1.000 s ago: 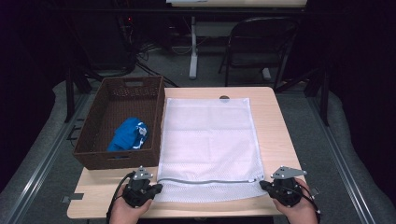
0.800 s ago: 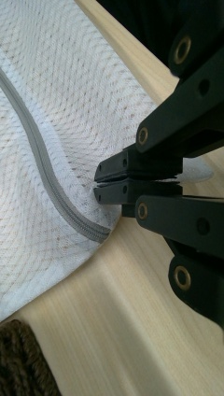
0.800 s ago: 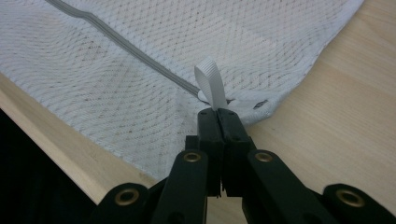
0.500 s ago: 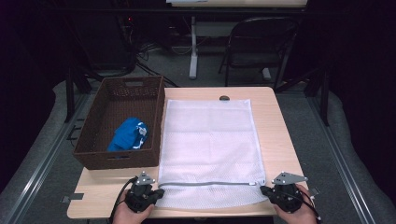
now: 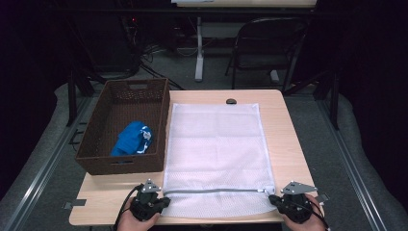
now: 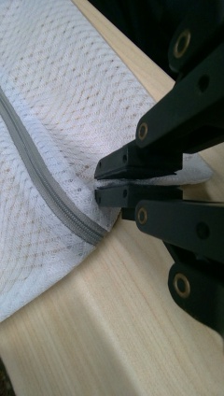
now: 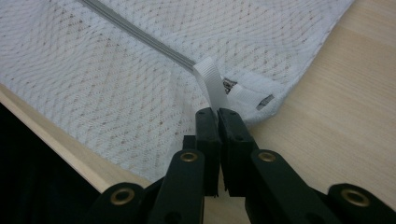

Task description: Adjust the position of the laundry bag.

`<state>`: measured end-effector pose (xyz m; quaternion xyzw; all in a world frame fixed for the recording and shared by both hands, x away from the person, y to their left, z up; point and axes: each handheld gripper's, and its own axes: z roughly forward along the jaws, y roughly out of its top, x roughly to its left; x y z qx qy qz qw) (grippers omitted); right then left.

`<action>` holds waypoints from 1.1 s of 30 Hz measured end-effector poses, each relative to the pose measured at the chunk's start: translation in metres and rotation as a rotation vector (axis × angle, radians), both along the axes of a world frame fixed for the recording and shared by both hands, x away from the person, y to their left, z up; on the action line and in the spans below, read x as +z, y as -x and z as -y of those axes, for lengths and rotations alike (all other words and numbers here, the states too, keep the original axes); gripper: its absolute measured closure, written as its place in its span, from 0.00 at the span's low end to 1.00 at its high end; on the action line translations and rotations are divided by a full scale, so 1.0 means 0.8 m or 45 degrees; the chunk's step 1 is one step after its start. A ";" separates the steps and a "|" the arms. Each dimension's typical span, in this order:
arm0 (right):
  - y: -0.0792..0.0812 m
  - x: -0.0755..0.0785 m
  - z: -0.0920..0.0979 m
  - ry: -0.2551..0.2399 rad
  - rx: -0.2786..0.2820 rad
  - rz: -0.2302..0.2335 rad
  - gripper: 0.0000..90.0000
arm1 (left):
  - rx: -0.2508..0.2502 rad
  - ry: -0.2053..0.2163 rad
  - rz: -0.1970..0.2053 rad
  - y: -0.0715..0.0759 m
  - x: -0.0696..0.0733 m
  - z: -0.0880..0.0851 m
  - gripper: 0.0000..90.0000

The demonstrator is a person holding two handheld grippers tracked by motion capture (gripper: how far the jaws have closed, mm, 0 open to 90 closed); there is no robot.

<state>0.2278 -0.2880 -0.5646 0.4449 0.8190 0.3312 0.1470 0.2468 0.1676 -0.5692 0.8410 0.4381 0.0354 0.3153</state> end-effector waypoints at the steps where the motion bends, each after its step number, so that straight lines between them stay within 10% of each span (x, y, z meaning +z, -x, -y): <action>1: 0.000 -0.001 0.000 0.000 -0.003 0.001 0.96 | 0.001 0.009 -0.002 0.000 0.000 0.000 0.93; 16: 0.001 -0.003 0.004 -0.006 -0.013 -0.003 0.68 | 0.036 0.040 0.031 0.006 0.007 -0.007 0.63; 33: -0.013 0.043 0.009 -0.007 -0.083 0.103 0.45 | 0.083 0.044 0.130 -0.009 0.046 -0.018 0.60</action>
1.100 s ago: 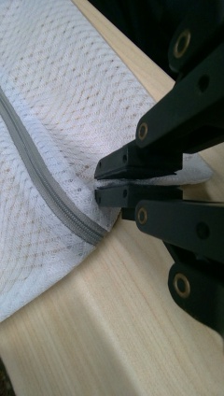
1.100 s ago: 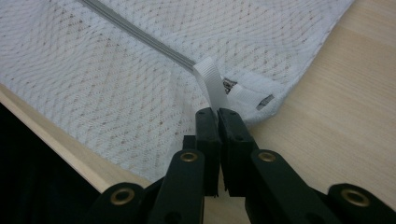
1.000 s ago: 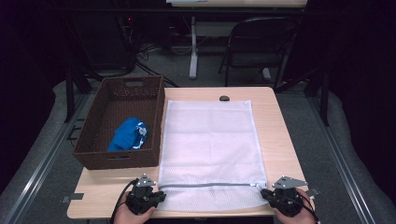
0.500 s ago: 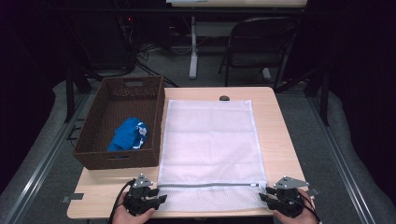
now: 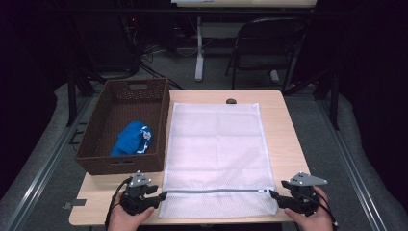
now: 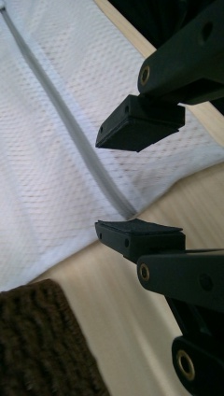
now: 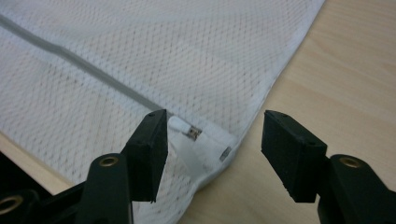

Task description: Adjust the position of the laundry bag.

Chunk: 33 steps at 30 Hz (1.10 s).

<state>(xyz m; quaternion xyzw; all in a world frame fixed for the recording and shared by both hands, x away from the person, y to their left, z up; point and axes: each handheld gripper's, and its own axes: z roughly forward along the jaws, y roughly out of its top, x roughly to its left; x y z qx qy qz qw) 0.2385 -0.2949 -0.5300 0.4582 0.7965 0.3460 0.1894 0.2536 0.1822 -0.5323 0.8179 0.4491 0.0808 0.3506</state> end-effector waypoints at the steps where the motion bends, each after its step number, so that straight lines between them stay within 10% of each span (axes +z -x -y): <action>1: -0.002 0.003 -0.001 -0.006 -0.001 0.002 0.44 | -0.010 0.014 0.001 -0.002 0.004 0.002 0.61; 11: -0.034 0.027 -0.008 0.006 -0.070 -0.009 0.44 | -0.103 -0.050 0.048 -0.023 0.040 0.035 0.64; 24: -0.050 0.030 -0.014 -0.026 -0.025 0.034 0.61 | -0.176 0.047 0.021 -0.045 0.053 0.075 0.66; 33: -0.043 0.020 -0.010 -0.105 -0.044 0.045 0.53 | -0.194 0.090 0.021 -0.046 0.055 0.100 0.67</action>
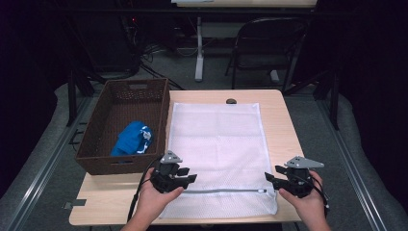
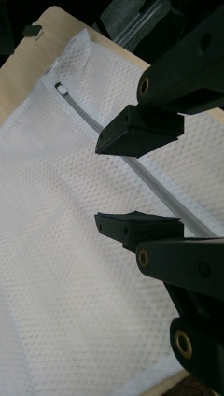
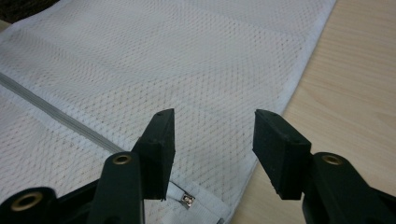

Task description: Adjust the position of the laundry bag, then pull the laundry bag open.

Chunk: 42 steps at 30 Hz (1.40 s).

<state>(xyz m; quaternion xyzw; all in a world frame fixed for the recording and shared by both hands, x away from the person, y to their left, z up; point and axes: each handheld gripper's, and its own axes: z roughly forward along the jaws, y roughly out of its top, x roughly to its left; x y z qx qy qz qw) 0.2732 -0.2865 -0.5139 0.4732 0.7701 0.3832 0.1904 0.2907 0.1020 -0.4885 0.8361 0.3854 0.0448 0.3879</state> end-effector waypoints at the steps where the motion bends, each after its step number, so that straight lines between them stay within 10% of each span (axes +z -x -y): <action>1: 0.000 0.000 0.000 0.000 0.000 0.000 0.53 | -0.003 0.001 0.009 0.001 0.001 0.004 0.67; 21: -0.003 -0.014 0.014 -0.016 -0.070 -0.176 0.71 | -0.189 -0.032 0.027 -0.005 -0.002 0.103 0.68; 42: -0.023 -0.049 0.022 -0.084 -0.182 -0.356 0.74 | -0.253 -0.087 -0.001 -0.003 -0.036 0.138 0.70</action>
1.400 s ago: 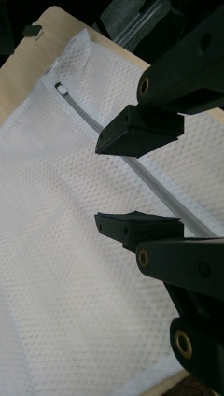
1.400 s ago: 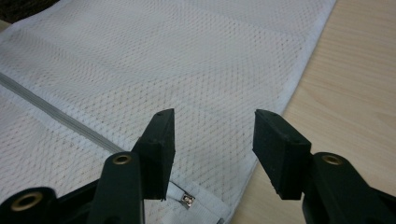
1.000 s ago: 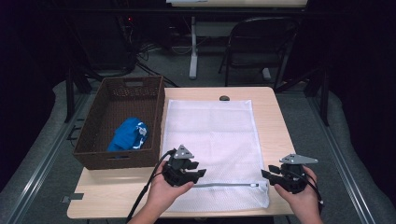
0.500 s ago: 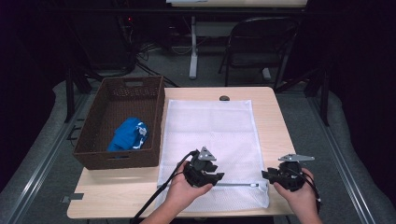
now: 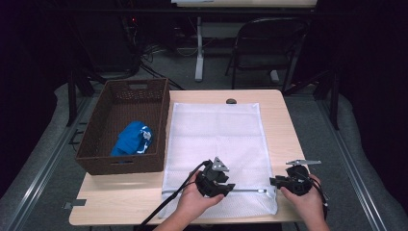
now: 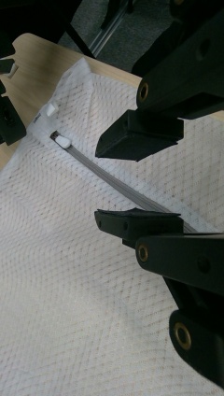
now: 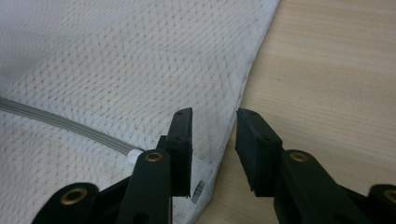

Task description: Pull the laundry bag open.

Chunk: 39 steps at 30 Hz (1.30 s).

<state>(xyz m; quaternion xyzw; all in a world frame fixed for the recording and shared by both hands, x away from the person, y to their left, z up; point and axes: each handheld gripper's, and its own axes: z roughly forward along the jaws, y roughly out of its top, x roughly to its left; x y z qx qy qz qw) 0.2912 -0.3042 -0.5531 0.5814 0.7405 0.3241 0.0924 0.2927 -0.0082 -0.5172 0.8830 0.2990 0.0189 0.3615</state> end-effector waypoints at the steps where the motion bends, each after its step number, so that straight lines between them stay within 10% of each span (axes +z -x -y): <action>1: -0.001 -0.003 0.002 -0.011 -0.008 -0.013 0.74 | 0.001 -0.001 -0.001 0.000 -0.001 0.000 0.70; 39: -0.009 -0.014 0.000 -0.113 -0.010 -0.084 0.73 | -0.034 -0.106 -0.051 -0.005 -0.058 0.030 0.74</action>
